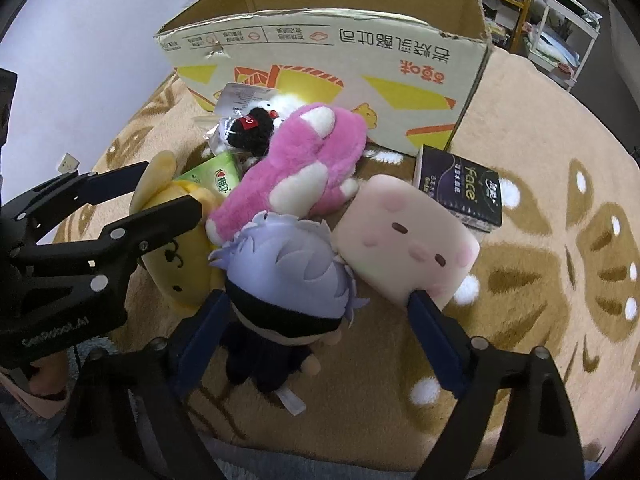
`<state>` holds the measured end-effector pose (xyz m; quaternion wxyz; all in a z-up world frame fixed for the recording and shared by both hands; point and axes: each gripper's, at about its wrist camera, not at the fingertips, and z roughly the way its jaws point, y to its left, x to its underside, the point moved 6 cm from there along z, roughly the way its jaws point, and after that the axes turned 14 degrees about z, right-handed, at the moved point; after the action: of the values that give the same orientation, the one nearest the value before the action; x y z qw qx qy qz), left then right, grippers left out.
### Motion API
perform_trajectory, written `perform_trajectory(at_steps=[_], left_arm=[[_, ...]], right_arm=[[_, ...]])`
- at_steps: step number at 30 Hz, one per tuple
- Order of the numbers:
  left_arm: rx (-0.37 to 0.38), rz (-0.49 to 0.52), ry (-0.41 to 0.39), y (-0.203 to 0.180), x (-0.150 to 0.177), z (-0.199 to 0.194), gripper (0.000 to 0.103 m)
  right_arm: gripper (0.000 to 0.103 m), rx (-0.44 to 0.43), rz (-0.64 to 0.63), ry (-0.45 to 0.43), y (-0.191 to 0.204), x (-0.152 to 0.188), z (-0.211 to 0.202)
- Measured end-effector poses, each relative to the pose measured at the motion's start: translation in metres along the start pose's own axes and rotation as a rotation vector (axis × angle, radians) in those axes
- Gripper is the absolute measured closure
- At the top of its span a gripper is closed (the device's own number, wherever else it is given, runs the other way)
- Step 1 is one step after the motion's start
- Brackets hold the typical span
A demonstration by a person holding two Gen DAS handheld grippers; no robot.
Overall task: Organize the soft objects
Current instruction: 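Lower left tool onto yellow plush dog while right tool reaches white-haired doll, then close left gripper on yellow dog while right gripper grips white-haired doll, lift both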
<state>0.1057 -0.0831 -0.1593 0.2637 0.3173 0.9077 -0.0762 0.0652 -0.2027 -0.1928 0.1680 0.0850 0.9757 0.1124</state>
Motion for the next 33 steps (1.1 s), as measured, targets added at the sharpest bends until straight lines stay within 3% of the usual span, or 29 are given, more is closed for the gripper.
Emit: perform_trajectory(at_steps=[4,6,13,21,26,29,33], left_arm=[[-0.002,-0.014,0.000,0.003,0.001,-0.002,0.042],[0.002,-0.024,-0.001,0.004,0.001,-0.003,0.042],[0.023,-0.002,0.019,-0.004,0.005,-0.003,0.044],[0.012,0.002,0.073,-0.005,0.012,0.009,0.053],[0.020,-0.014,0.091,-0.003,0.013,0.012,0.051],[0.010,-0.008,0.089,-0.004,0.013,0.012,0.052],[-0.004,0.003,0.085,-0.005,0.013,0.010,0.059]], right_arm=[[0.010,-0.021,0.031,-0.008,-0.007,0.002,-0.008],[0.021,-0.024,0.039,-0.007,-0.009,0.004,-0.010],[0.027,-0.053,0.016,0.011,0.002,0.008,-0.010],[0.027,-0.079,0.013,0.168,0.009,0.014,0.029],[0.027,-0.072,0.040,0.161,0.011,0.011,0.038],[0.042,-0.065,0.030,0.131,0.015,0.007,0.038],[0.044,-0.059,0.027,0.118,0.016,0.005,0.035]])
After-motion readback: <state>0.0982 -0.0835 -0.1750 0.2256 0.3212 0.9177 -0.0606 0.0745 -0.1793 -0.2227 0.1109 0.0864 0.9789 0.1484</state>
